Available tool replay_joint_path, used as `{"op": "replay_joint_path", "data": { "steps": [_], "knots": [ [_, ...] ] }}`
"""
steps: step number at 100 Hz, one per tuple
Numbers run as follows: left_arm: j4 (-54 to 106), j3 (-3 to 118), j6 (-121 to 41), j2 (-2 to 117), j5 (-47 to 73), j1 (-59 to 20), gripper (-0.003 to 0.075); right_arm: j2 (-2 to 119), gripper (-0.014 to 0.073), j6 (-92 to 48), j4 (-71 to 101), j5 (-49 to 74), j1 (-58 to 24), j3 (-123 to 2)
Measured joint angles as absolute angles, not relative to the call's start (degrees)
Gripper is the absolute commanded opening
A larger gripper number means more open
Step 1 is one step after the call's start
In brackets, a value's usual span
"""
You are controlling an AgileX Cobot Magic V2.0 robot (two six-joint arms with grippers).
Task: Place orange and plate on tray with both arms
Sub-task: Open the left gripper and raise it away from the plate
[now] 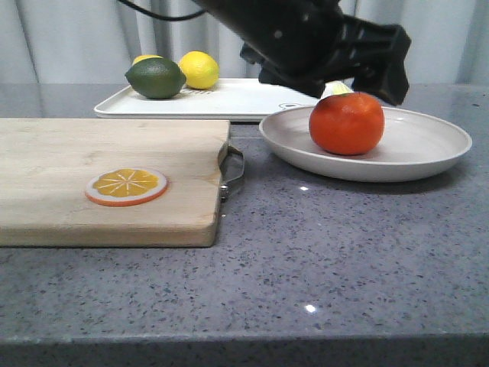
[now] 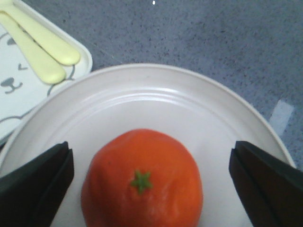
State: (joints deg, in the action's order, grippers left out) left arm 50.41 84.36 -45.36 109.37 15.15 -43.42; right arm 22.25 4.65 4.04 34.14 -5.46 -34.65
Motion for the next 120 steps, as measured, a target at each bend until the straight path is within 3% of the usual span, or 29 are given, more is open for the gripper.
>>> {"op": "replay_joint_path", "data": {
  "steps": [42,61,120],
  "knots": [
    [47.66,81.21,-45.49,94.82,9.48,-42.68,0.0635,22.25,0.0633,4.65,3.60,34.14,-5.46,-34.65],
    [47.42,70.06,-45.61,86.44,6.54,-38.21,0.0597,22.25,0.0633,4.65,3.34,34.14,-5.46,-34.65],
    [47.42,33.29,-45.61,48.15,2.36,-25.24,0.0597,22.25,0.0633,4.65,1.70,34.14,-5.46,-34.65]
  ]
}}
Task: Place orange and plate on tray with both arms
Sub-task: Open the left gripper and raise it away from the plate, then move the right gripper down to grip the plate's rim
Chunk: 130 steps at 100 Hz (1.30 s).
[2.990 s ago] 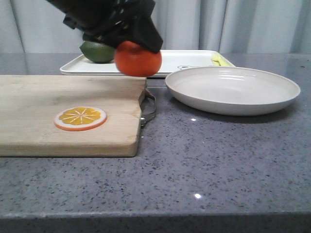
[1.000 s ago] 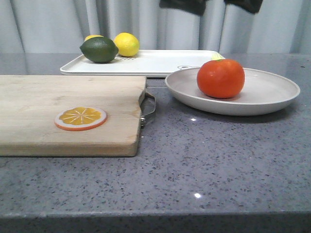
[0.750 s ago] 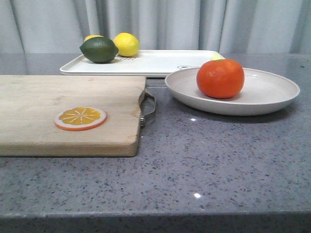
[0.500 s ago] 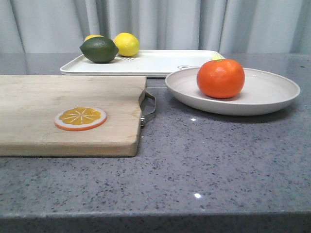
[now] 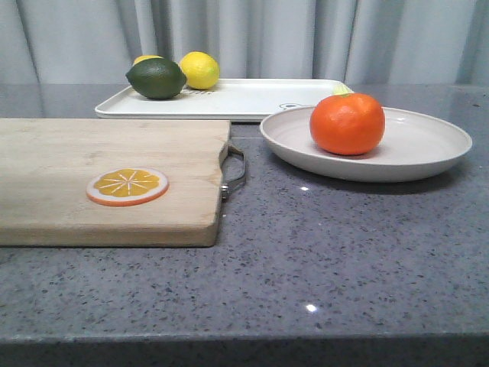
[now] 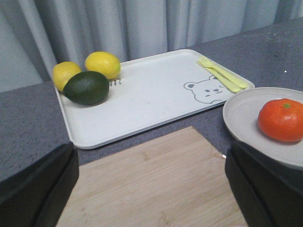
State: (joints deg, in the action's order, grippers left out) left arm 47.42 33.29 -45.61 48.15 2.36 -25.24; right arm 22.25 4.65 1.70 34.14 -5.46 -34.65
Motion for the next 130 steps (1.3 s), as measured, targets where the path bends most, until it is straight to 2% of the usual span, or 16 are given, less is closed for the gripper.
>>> {"op": "replay_joint_path", "data": {
  "steps": [25,43,74,90,130],
  "knots": [
    [47.42,21.96,-45.61,34.61,2.27,-22.70,0.0597,22.25,0.0633,4.65,1.70,34.14,-5.46,-34.65],
    [47.42,19.33,-45.61,31.41,2.27,-22.61,0.0594,22.25,0.0633,4.65,1.60,34.14,-5.46,-34.65],
    [47.42,19.10,-45.61,31.33,2.27,-22.61,0.0455,22.25,0.0633,4.65,1.60,34.14,-5.46,-34.65],
    [47.42,19.10,-45.61,31.33,2.27,-22.61,0.0426,23.45,0.0633,4.65,1.60,34.27,-5.46,-34.65],
    [47.42,19.10,-45.61,31.19,2.27,-22.61,0.0426,47.17,0.0633,4.65,5.22,29.09,-5.46,-39.62]
  ]
}}
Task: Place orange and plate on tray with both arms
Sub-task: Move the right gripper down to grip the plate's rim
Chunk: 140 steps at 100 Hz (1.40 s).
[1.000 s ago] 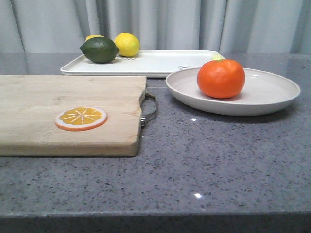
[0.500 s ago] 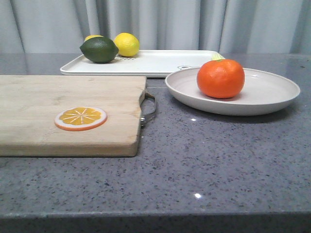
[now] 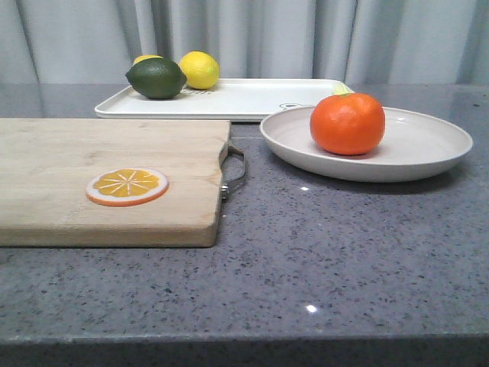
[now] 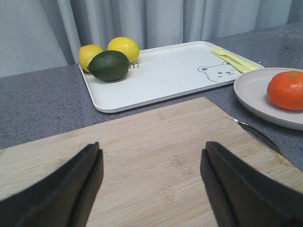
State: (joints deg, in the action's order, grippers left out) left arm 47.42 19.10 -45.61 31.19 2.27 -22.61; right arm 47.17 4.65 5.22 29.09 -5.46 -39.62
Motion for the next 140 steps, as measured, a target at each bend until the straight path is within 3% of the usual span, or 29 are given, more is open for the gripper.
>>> {"op": "replay_joint_path", "data": {
  "steps": [63,140],
  "knots": [
    [47.42,19.10,-45.61,31.19,2.27,-22.61,0.0426,77.58,0.0633,4.65,10.03,25.18,-5.75,-52.81],
    [47.42,19.10,-45.61,31.19,2.27,-22.61,0.0426,85.19,0.0633,4.50,12.30,26.24,-5.83,-53.61]
  ]
}}
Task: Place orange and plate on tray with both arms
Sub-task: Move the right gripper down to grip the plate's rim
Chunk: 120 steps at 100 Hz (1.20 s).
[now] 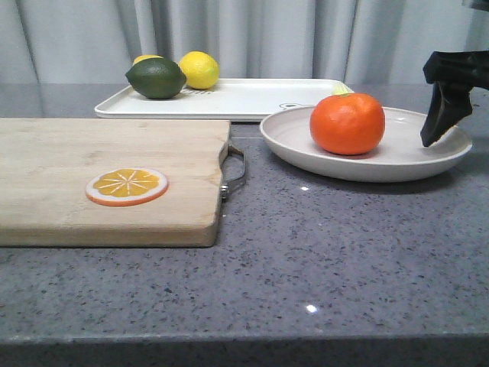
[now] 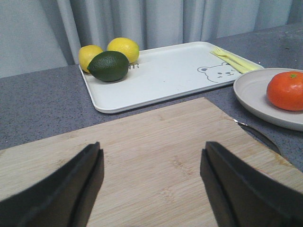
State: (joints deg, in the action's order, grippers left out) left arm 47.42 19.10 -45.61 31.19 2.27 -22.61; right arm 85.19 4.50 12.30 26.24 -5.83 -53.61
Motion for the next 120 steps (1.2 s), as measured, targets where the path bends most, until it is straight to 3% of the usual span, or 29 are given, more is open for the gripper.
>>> {"op": "replay_joint_path", "data": {
  "steps": [32,65,93,120],
  "knots": [
    [47.42,19.10,-45.61,31.19,2.27,-22.61,0.0426,85.21,0.0611,4.43,12.40,26.15,-5.83,-53.61],
    [47.42,19.10,-45.61,31.19,2.27,-22.61,0.0426,85.43,0.0221,4.47,13.30,26.87,-5.83,-53.61],
    [47.42,19.10,-45.61,31.19,2.27,-22.61,0.0426,85.65,0.0040,4.69,15.01,26.05,-6.09,-53.61],
    [47.42,19.10,-45.61,31.19,2.27,-22.61,0.0426,85.77,-0.0069,4.95,17.20,25.76,-6.09,-54.65]
  ]
}}
